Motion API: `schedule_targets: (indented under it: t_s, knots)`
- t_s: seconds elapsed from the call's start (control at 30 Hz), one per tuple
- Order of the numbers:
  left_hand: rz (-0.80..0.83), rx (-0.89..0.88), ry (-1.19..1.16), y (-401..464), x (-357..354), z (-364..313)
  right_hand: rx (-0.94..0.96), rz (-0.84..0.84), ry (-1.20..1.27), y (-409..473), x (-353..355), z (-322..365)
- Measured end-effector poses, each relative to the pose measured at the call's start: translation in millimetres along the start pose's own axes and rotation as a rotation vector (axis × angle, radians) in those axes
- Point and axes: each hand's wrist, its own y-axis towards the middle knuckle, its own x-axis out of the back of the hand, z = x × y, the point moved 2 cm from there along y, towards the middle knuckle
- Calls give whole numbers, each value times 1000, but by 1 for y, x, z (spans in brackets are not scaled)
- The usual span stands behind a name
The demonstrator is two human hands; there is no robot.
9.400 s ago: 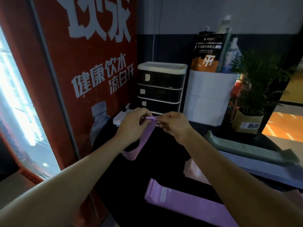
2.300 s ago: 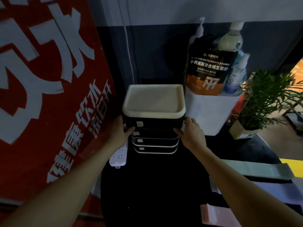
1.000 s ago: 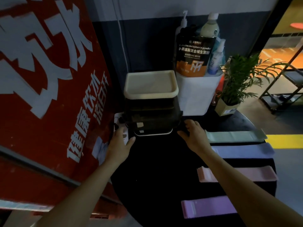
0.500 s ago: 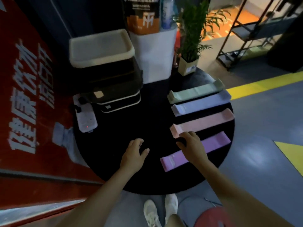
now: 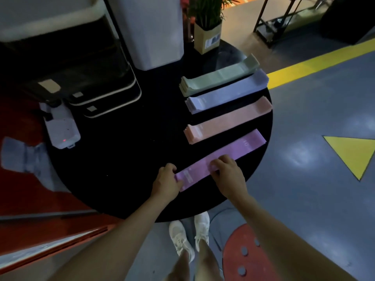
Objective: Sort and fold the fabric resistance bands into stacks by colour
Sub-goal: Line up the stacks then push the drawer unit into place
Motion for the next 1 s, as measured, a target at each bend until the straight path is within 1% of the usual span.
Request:
schedule_targets:
  t_s: [0.07, 0.17, 0.3, 0.37, 0.43, 0.5, 0.6, 0.7, 0.8, 0.87, 0.93, 1.0]
  knots:
    - [37, 28, -13, 4, -1, 2, 17, -8, -6, 1, 1, -2]
    - [120, 23, -12, 5, -1, 4, 34, 4, -8, -1, 3, -5]
    - [173, -11, -104, 3, 11, 0, 11, 84, 5, 0, 6, -5]
    - [211, -24, -254, 0, 18, -7, -16, 132, 112, 3, 12, -3]
    - [264, 0, -468, -5, 22, -20, -21, 167, 279, 5, 19, 3]
    - [304, 26, -622, -9, 23, -38, -38, 193, 467, 6, 30, 11]
    - [333, 59, -788, -9, 24, -69, -67, 235, 678, 7, 52, 16]
    - [395, 51, -859, -6, 23, -96, -103, 256, 739, 8, 72, 4]
    - [474, 34, -924, -3, 16, -122, -143, 206, 697, 14, 84, -13]
    - [501, 38, -924, 0, 10, -137, -191, 120, 651, 19, 88, -24]
    - [506, 45, -915, 6, 4, -148, -235, 16, 604, 23, 90, -36]
    - [470, 20, -852, 13, -2, -155, -283, -53, 535, 29, 89, -49]
